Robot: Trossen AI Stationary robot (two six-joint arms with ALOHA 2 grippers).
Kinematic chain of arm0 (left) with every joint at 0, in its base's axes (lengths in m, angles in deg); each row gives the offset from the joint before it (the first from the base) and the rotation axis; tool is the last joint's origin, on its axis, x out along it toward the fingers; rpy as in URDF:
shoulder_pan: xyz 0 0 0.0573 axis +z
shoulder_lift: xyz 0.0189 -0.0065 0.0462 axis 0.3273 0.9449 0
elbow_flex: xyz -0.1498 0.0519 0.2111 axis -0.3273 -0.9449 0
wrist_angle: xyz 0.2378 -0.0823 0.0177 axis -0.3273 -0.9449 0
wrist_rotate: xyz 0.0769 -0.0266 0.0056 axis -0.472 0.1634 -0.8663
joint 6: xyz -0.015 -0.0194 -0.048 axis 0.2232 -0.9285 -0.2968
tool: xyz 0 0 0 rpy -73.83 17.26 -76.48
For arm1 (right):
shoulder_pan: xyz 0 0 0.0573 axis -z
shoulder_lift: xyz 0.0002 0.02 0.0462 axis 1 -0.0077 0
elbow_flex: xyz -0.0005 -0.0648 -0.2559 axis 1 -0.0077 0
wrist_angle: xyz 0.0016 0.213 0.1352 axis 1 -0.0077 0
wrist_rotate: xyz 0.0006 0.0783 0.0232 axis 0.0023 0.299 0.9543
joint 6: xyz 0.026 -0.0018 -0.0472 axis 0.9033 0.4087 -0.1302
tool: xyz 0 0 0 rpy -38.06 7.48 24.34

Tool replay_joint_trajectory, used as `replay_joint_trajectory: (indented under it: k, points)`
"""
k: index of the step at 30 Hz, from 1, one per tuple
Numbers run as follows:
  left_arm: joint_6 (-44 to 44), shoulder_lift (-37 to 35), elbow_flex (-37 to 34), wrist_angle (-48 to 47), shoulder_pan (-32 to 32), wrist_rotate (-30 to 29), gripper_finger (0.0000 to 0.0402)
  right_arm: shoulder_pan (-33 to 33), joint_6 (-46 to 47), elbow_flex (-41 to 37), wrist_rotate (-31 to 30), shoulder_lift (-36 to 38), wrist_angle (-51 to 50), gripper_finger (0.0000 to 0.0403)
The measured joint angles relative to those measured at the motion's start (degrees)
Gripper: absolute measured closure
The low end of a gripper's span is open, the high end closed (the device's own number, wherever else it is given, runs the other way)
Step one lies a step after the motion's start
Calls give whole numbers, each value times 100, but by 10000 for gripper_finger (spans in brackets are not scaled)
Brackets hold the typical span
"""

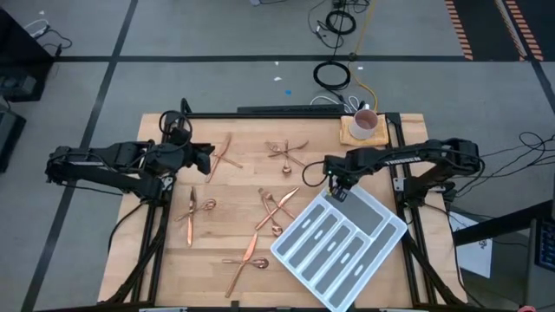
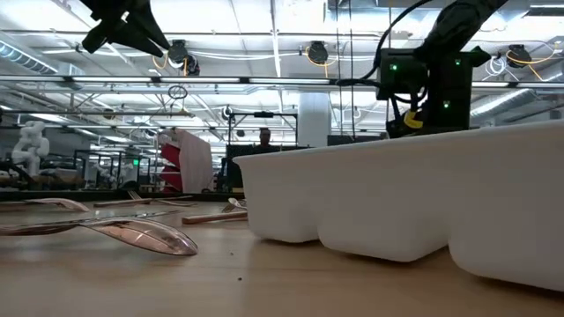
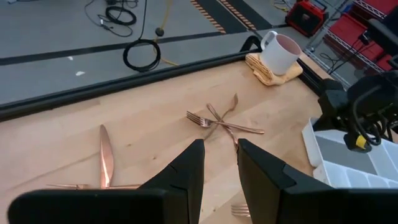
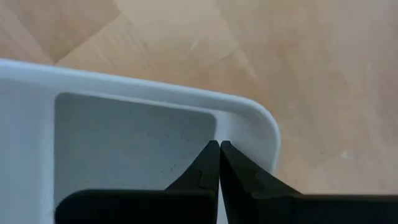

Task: Sort silverware
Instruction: Adjust the silverware tray, then put the gold fork into the silverware tray

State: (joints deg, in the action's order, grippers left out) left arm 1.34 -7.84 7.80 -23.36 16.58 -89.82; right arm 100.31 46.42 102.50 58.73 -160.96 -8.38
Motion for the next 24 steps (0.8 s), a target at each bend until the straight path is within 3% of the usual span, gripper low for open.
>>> replay_joint_trajectory:
  k: [9, 18, 24]
  points:
    - [-2, 0, 0, 2, 0, 0, 300, -7, -223, -3, 46, 72, 19, 403]
    - [-10, 2, 0, 7, 0, 0, 300, -246, -245, 449, 131, 1062, -400, 403]
    - [-7, 2, 0, 7, 0, -9, 300, -141, -1229, 1251, 79, 1015, 529, 372]
